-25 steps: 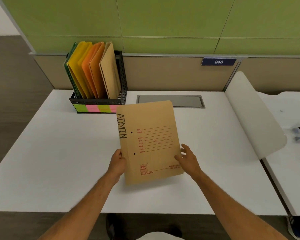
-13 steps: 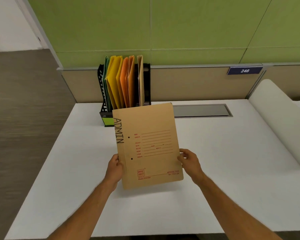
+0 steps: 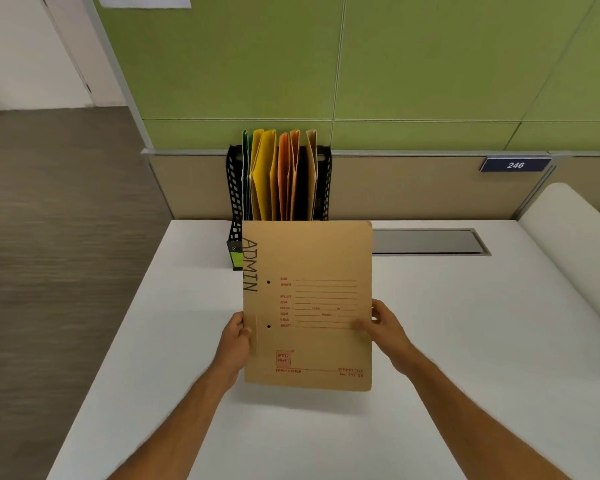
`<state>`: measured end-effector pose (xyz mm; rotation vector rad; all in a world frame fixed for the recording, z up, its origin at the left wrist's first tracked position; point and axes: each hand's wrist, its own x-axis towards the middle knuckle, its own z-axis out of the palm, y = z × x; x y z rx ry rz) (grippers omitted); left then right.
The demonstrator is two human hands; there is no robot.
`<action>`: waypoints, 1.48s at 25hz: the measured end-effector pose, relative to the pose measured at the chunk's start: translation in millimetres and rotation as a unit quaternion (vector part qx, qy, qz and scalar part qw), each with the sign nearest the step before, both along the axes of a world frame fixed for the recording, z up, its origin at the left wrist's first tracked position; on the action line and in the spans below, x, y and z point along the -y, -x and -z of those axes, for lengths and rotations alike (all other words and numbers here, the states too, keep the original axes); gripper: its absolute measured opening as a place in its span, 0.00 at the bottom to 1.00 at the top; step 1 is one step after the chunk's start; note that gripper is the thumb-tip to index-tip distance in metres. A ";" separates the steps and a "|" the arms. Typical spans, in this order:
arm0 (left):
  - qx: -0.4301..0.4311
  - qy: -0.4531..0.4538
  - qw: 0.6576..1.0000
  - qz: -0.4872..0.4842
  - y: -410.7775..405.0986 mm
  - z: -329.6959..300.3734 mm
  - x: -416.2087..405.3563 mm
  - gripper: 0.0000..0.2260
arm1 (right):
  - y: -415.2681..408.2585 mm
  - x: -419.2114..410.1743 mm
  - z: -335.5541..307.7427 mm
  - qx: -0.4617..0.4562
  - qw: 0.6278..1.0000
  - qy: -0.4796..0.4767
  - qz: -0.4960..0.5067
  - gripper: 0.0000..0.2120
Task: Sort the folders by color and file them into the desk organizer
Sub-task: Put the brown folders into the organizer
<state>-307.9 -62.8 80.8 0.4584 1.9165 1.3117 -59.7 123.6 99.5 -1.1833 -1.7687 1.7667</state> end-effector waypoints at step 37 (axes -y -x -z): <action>-0.248 0.399 0.810 0.352 73.7 118.9 -102.8 0.60 | 152.7 -164.6 -135.3 -0.066 0.910 -0.299 0.278 0.11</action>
